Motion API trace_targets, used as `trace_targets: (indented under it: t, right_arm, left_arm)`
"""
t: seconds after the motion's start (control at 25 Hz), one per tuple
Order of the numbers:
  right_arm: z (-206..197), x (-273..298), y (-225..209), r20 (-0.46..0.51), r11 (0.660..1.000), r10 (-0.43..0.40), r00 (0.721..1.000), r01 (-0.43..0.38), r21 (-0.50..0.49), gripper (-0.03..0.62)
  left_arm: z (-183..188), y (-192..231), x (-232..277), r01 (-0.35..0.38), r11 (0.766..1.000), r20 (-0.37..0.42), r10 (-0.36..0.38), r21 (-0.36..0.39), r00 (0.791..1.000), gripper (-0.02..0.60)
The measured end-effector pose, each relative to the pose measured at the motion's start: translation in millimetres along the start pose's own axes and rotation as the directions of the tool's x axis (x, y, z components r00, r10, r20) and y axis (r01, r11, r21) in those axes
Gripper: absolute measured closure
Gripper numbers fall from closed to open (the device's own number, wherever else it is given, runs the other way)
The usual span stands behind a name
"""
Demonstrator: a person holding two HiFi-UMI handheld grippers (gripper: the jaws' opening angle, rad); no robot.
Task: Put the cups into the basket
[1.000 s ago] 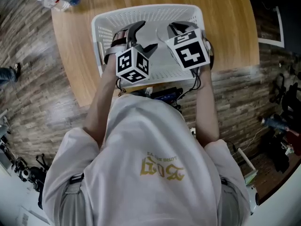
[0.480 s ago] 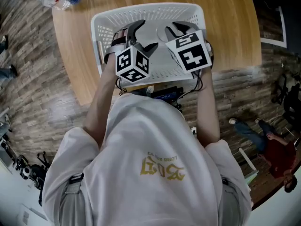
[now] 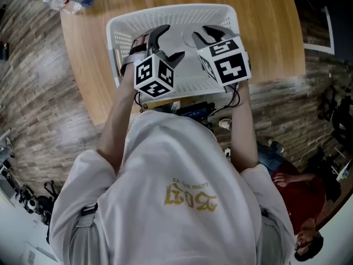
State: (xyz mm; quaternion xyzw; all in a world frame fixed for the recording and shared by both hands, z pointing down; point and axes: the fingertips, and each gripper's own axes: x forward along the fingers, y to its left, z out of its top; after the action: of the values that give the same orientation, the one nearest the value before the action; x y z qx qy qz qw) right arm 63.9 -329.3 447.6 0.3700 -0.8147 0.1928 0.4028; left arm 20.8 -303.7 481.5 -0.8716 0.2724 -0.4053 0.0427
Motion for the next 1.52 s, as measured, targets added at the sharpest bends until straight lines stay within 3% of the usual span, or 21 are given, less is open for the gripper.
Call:
trace_targets:
  t: [0.64,1.12,1.36,1.52]
  right_arm:
    - [4.0,-14.3,-3.0,0.077,0.999,-0.004,0.997,0.001,0.047,0.471]
    - [11.8,-31.7,-10.2,0.18,0.994,-0.071,0.981,0.054,0.098,0.473]
    - [15.9,-46.4,-11.9,0.262,0.988,-0.094,0.961,0.058,0.144,0.514]
    - [20.2,-61.3,-10.2,0.326,0.983,-0.15,0.933,0.104,0.153,0.579]
  left_arm:
    - [13.0,2.7,-14.3,0.01,0.998,0.041,-0.008,-0.06,0.999,0.183]
    - [17.0,10.0,-33.5,0.004,0.992,0.06,0.003,-0.123,0.998,0.183]
    - [25.4,23.6,-53.1,-0.071,0.975,0.11,0.096,-0.212,0.989,0.31]
    - [32.6,40.6,-75.8,-0.185,0.95,0.176,0.232,-0.25,0.957,0.405]
